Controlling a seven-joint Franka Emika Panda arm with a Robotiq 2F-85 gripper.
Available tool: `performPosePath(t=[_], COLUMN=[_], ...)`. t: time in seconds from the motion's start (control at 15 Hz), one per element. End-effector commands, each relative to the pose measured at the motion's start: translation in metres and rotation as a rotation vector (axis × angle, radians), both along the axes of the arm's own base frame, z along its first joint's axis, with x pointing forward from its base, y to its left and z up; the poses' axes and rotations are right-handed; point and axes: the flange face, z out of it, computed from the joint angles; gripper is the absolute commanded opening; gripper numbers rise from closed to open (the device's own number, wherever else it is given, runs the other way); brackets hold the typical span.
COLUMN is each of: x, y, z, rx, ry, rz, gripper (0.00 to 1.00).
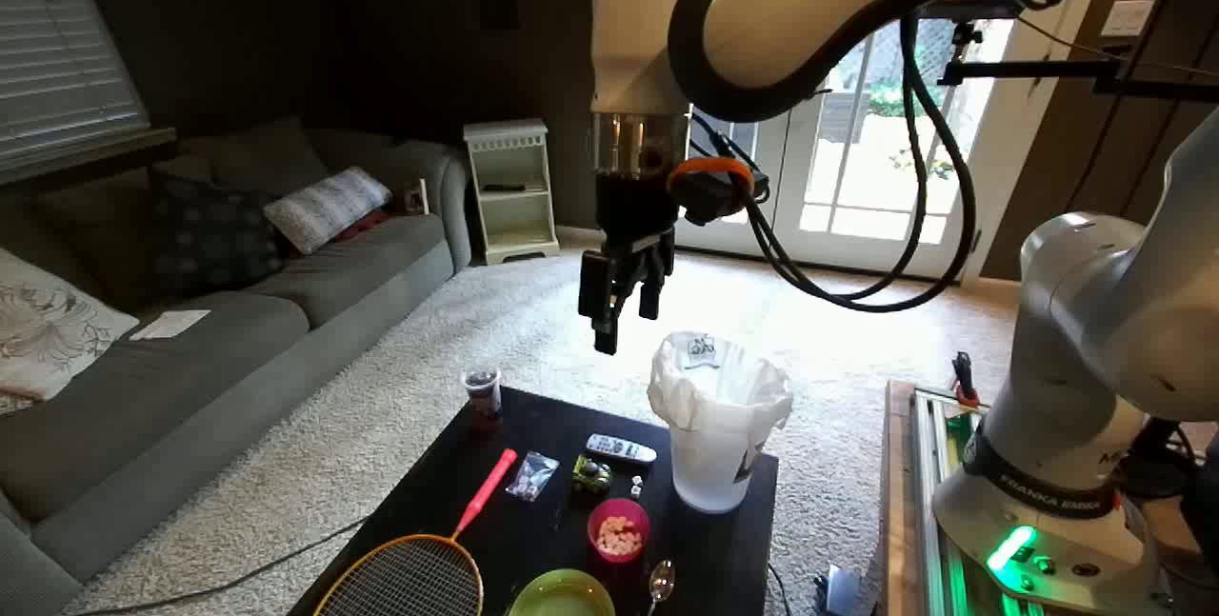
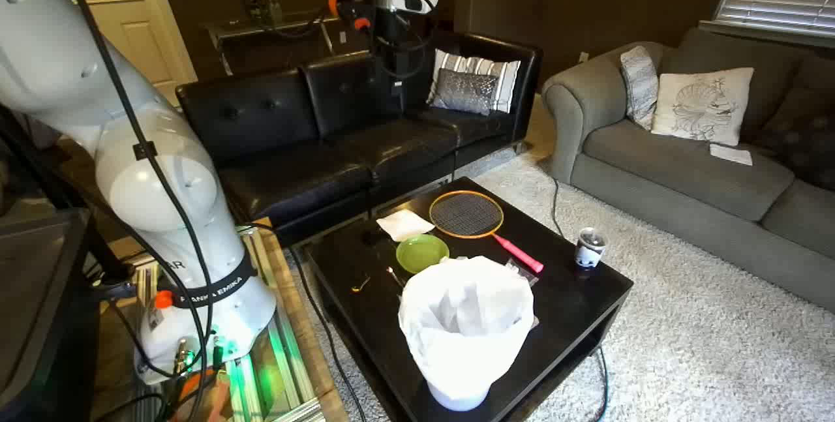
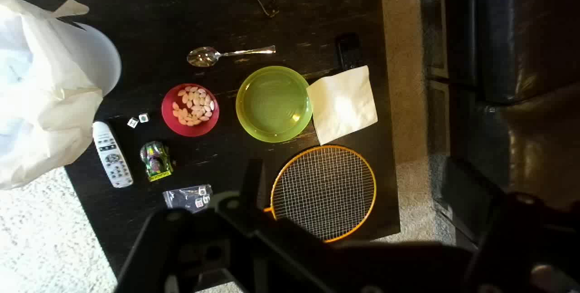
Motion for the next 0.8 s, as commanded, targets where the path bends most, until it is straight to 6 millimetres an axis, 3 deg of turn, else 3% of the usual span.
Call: performPosePath(t=[0.0,0.33,0.67,0.73], x=[0.0,0.0,-0.034,-0.044], y=[0.0,0.0,0.011,0.013], z=[0.0,0.0,-0.033,-0.049], rx=[0.0,0.0,0.067,0.067], ry=[0.001,0.001,0.023,0.042], rz=[0.0,0.0,0.101,0.121], gripper=[1.0,1.0,1.0,1.0])
